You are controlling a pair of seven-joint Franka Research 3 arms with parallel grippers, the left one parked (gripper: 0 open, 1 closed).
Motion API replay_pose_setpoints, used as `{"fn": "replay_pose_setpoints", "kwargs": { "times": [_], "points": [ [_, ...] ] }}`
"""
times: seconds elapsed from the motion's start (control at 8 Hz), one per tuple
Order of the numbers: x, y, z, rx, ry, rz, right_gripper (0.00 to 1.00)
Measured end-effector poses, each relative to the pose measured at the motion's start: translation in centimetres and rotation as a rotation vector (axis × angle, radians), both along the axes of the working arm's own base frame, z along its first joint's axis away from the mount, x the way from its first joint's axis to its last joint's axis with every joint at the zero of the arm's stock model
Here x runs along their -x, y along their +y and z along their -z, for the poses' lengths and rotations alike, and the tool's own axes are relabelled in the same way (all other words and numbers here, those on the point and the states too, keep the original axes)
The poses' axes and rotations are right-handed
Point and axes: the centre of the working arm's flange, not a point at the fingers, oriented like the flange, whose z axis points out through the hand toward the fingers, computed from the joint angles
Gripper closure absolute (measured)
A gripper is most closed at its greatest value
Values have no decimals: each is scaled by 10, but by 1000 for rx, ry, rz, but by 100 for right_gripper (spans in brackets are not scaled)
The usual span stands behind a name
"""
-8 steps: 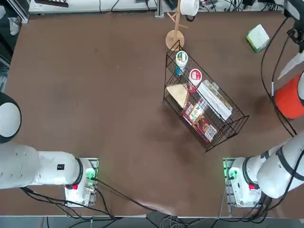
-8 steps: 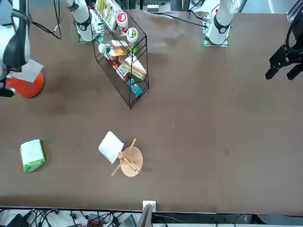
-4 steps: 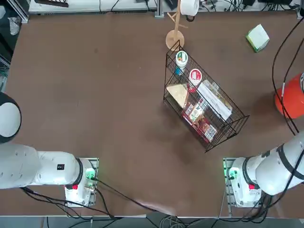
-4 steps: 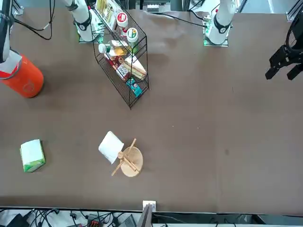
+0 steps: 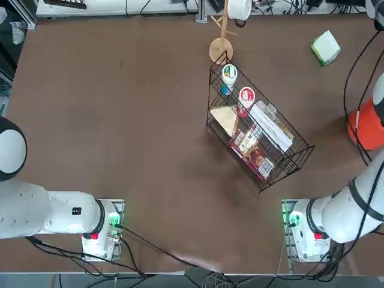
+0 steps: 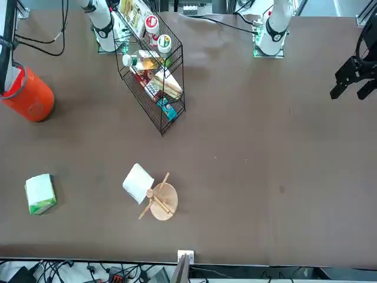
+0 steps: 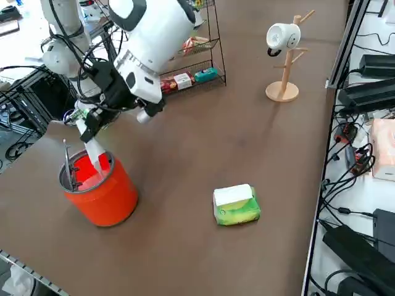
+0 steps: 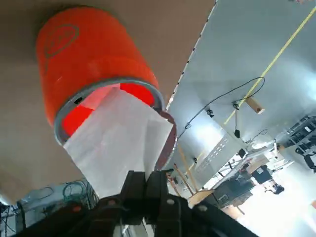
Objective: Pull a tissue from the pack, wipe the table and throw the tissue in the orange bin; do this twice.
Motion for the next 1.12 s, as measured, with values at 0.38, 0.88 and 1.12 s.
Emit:
{"fn": "replay_pose_setpoints", "kwargs": {
  "times": [0.38,0.88,1.12],
  "points": [
    [3,-2,42,-58,0,-13,96],
    [12,-12,70,-118,-28,23,62],
    [17,-20,73,-140,-35,34,20]
  ]
}}
